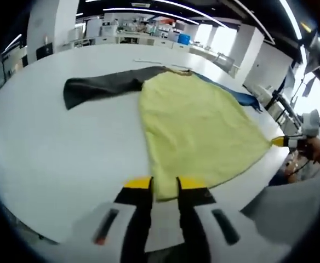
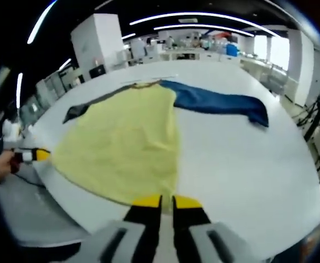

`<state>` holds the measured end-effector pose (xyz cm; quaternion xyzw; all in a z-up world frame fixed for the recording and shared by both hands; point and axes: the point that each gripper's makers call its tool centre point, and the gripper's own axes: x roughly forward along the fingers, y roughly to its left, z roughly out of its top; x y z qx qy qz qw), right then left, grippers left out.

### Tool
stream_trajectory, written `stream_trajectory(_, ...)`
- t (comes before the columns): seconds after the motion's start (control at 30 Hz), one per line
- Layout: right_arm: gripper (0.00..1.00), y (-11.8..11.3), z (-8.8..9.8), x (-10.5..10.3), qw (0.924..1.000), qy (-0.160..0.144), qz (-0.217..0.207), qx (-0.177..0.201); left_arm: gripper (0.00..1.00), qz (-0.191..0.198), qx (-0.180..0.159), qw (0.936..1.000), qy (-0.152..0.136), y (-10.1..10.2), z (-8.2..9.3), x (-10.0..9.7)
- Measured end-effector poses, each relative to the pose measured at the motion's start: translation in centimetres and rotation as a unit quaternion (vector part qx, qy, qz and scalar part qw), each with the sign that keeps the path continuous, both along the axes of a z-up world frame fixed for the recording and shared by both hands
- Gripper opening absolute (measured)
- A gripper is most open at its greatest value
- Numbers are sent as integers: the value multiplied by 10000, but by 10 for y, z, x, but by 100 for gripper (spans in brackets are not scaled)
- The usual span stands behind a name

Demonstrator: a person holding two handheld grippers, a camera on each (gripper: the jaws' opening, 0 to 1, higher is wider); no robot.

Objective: Fold the garment on the visible template until the final outline fits inside the template.

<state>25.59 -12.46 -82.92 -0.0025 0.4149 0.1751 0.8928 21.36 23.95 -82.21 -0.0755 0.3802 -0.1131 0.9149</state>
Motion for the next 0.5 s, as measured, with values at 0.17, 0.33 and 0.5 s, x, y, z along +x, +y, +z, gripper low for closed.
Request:
stream_trajectory(0.17, 36, -1, 6, 6, 9998, -57, -136, 134, 38, -177, 1, 9989, -444, -3, 15, 9)
stream_trajectory(0.33, 52, -6, 15, 16, 9991, -192, -316, 231, 60, -436, 11, 9948, -915, -11, 32, 19)
stream_trajectory(0.5, 59, -16, 26, 34, 9974, -366, -481, 385, 80, -509, 60, 9913, -1216, -14, 44, 26)
